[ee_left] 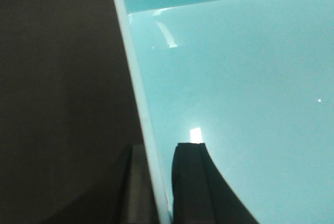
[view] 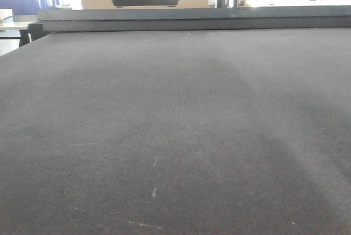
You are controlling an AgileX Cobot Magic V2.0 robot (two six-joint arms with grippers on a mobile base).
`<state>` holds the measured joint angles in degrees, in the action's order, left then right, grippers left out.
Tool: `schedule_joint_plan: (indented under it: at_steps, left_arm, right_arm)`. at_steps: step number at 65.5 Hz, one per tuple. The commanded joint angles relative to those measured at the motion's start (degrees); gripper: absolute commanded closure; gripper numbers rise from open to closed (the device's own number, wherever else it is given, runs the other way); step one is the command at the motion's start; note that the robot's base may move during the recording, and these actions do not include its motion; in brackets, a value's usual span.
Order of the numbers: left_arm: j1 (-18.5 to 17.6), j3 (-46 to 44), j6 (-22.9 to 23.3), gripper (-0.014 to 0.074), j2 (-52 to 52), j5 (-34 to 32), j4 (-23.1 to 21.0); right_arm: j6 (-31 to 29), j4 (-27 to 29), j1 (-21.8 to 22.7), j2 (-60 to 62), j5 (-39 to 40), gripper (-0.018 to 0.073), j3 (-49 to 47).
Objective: Fetch blue bin and place on conveyor start
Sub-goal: 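Hold the bin and drive up to the red-framed conveyor table, then lower the bin onto the conveyor's near end with both grippers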
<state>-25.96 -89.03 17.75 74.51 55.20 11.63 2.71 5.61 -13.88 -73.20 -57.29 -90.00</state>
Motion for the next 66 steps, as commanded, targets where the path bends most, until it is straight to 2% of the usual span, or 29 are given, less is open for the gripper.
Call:
schedule_joint_plan:
  at_steps: [1, 11, 18, 26, 37, 48, 66]
  left_arm:
    - [-0.35, 0.66, -1.01, 0.0708, -1.23, 4.68, -0.34]
    - [-0.35, 7.24, -1.01, 0.0708, -1.38, 3.91, -0.52]
    - [-0.35, 16.30, -1.01, 0.0708, -1.38, -2.89, -0.52]
    - [0.09, 24.36, -1.01, 0.0708, -1.38, -13.87, -0.52]
    - [3.94, 31.21, -0.66, 0.0708, -0.87, -24.23, -1.93]
    - [6.95, 32.50, -0.66, 0.0708, 2.41, -26.80, -2.38]
    - [6.95, 32.40, -0.66, 0.0708, 8.55, -27.78, -2.38]
  right_arm:
    - [-1.53, 0.81, -0.14, 1.62, -3.32, 0.0711, -0.43]
    - [-1.53, 1.85, -0.52, 1.62, -2.24, 0.0711, 6.06]
    - [-1.53, 2.18, -1.35, 1.62, 3.75, 0.0711, 13.98]
    - [-1.53, 3.70, -1.35, 1.10, 13.29, 0.0711, 23.01]
    - [-1.53, 3.90, -1.35, -1.99, 23.67, 0.0711, 30.47]
    - [-1.53, 3.90, -1.35, -6.31, 28.15, 0.0711, 31.70]
    - [-1.53, 3.90, -1.35, -11.69, 30.75, 0.0711, 31.70]
